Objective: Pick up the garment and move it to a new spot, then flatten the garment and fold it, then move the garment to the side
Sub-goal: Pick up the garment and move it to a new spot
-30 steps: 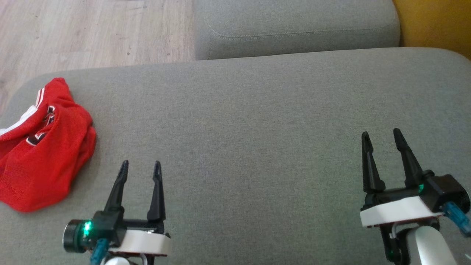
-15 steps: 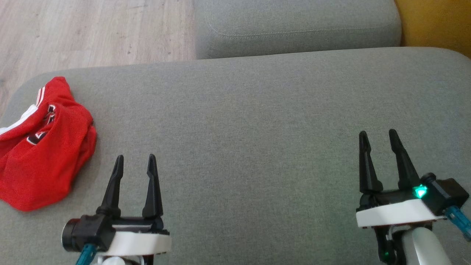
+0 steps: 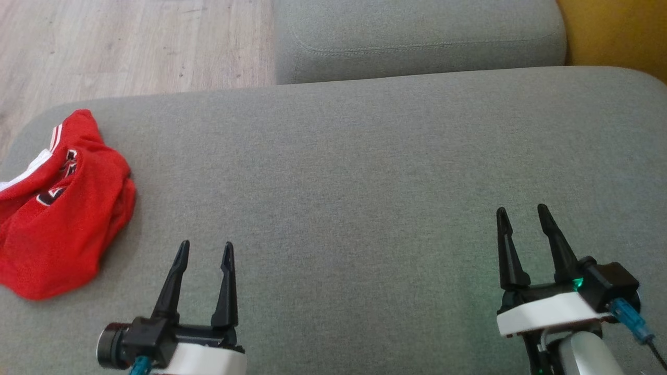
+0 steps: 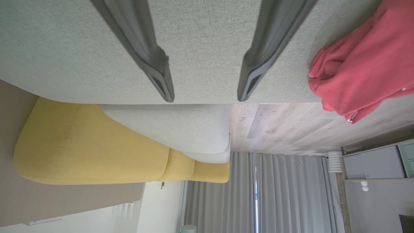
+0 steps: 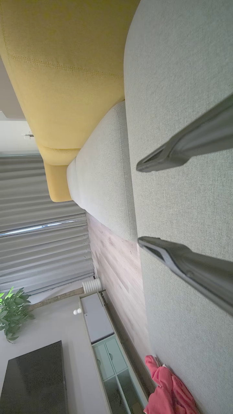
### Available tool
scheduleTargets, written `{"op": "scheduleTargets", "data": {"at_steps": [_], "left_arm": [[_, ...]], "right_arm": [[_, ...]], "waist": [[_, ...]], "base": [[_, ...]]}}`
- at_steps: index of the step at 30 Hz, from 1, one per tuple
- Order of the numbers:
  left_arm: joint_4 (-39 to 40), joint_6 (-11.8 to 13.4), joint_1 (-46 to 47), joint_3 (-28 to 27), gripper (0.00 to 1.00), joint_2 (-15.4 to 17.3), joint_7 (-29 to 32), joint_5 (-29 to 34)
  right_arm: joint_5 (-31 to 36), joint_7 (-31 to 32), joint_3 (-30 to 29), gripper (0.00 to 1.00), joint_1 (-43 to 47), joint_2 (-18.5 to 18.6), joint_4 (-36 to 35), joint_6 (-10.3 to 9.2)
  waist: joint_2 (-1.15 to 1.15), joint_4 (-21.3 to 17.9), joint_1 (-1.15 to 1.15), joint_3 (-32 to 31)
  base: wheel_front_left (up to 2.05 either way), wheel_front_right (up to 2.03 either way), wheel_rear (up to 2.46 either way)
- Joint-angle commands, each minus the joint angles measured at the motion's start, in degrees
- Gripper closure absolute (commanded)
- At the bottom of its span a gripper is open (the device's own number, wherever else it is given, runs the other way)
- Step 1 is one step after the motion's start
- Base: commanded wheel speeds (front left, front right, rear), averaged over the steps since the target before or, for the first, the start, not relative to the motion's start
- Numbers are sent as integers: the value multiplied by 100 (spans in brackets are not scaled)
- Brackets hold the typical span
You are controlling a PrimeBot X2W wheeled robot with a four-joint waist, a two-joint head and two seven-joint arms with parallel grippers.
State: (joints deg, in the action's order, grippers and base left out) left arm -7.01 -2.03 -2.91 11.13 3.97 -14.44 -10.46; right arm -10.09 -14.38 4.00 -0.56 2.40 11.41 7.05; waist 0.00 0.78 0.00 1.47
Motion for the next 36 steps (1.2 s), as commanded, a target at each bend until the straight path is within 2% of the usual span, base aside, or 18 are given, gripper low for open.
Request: {"op": "scheduleTargets", "data": {"at_steps": [1,7,14,25,36], "left_arm": [[167,-22,221,-216,0,-37,-56,81],[139,-88,237,-296,0,-81,-56,107],[118,-49,190,-422,0,-102,-56,106],[95,42,91,-698,0,-108,-56,178],[114,0,-47,-993,0,-108,-56,270]], "right_arm": [[-2,-62,114,0,-218,48,-170,44],[-58,-62,140,0,-230,48,-167,44],[-113,-62,448,0,-177,48,-203,44],[-313,-62,866,0,-45,48,-285,44],[-470,-62,1237,0,63,48,-306,44]], "waist": [[0,7,0,5],[0,76,0,-4],[0,357,0,-69],[0,1278,0,-200],[0,2082,0,-330]], "base": [[0,0,0],[0,0,0],[0,0,0],[0,0,0],[0,0,0]]}}
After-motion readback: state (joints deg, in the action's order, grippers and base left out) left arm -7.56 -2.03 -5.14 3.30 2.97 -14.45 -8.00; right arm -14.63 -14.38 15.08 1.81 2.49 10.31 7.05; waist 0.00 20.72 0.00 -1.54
